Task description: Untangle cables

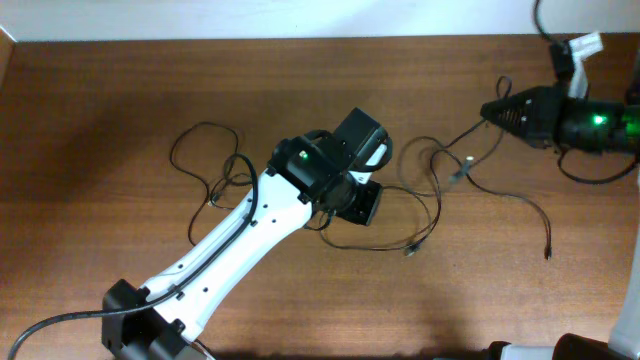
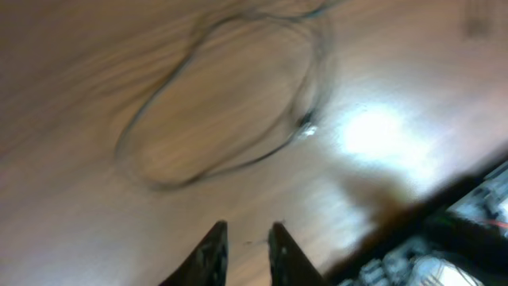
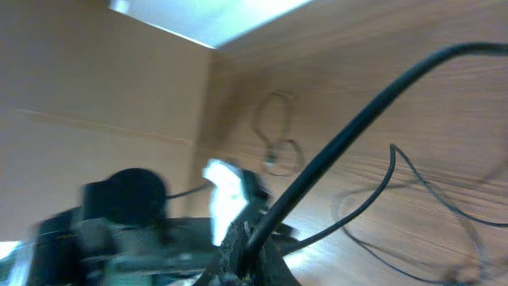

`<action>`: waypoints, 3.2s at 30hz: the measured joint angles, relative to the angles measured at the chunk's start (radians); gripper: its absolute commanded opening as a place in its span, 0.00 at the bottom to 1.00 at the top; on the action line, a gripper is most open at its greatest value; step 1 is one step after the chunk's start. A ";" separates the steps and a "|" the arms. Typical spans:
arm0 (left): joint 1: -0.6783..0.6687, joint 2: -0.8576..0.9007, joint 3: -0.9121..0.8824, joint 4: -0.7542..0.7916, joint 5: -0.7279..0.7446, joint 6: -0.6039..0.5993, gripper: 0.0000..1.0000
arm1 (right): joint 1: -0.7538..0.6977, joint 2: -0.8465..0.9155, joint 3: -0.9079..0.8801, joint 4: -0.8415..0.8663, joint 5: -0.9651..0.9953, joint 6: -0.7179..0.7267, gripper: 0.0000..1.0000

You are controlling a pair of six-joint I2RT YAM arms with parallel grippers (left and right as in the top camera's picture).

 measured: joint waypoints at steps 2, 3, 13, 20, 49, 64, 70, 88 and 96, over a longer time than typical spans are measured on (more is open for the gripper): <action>0.000 0.000 -0.002 0.108 0.085 0.060 0.98 | -0.030 0.000 0.000 -0.010 -0.078 0.003 0.04; 0.000 0.000 -0.002 0.167 0.121 0.079 1.00 | -0.034 0.000 0.000 -0.011 -0.097 0.003 0.04; 0.000 0.002 -0.004 0.528 0.095 0.081 0.96 | -0.035 0.000 0.001 -0.091 -0.217 0.012 0.04; -0.010 0.124 -0.004 0.668 0.089 0.083 0.74 | -0.035 0.000 0.001 -0.093 -0.218 0.014 0.04; 0.180 0.146 0.005 0.745 0.830 -0.365 0.80 | -0.035 0.002 0.002 -0.103 -0.031 -0.060 0.04; 0.152 0.146 0.001 0.134 0.305 0.198 0.99 | -0.035 0.002 0.000 0.424 -0.028 0.383 0.04; 0.133 0.146 0.014 -0.162 0.297 0.463 0.99 | -0.008 0.042 0.000 0.591 0.094 0.463 0.04; 0.219 0.146 0.018 0.360 0.479 0.191 0.99 | 0.068 0.066 0.016 0.421 0.027 0.368 0.04; 0.186 0.109 0.032 0.663 0.604 0.262 1.00 | 0.158 0.066 0.034 0.471 -0.071 0.539 0.04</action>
